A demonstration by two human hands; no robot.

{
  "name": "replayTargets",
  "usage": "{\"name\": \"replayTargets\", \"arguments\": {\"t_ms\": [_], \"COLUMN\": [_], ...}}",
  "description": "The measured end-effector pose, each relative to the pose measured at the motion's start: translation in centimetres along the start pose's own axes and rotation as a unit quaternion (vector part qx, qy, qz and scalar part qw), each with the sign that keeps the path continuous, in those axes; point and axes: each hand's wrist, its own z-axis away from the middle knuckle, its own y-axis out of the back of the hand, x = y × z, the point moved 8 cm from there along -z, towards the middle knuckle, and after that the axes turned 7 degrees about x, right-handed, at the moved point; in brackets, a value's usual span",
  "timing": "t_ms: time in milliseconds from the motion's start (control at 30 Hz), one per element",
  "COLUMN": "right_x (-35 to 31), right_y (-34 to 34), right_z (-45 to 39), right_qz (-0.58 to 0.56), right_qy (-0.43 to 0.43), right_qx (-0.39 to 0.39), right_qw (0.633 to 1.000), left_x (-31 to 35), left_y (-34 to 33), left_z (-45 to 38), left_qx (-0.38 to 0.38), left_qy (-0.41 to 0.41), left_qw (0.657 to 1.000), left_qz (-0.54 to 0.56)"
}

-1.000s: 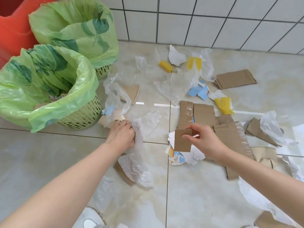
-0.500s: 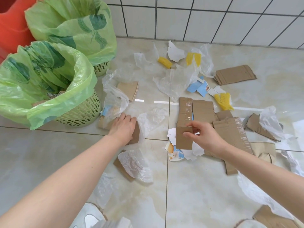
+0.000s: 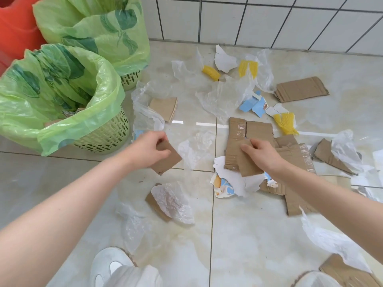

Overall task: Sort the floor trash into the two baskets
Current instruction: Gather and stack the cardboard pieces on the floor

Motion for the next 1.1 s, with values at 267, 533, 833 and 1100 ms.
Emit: {"name": "replayTargets", "arguments": {"t_ms": [267, 533, 833, 1100], "right_x": [-1.3, -0.8, -1.1, -1.5], "right_y": [-0.5, -2.1, -4.5, -5.0], "right_z": [-3.3, -4.9, -4.0, -3.5], "right_qz": [0.202, 0.372, 0.494, 0.438], "right_qy": [0.038, 0.005, 0.03, 0.052], "right_qx": [0.053, 0.06, 0.065, 0.055], "right_qw": [0.977, 0.926, 0.867, 0.896], "left_x": [-6.5, -11.0, -5.9, -3.3], "left_y": [-2.1, -7.6, -10.1, -12.3], "left_z": [4.6, 8.7, 7.5, 6.9], "left_qx": [-0.217, -0.069, 0.019, 0.008], "left_qy": [0.214, 0.447, 0.375, 0.352], "left_qw": [0.949, 0.863, 0.874, 0.903], "left_qz": [-0.079, 0.224, 0.308, 0.244]}}
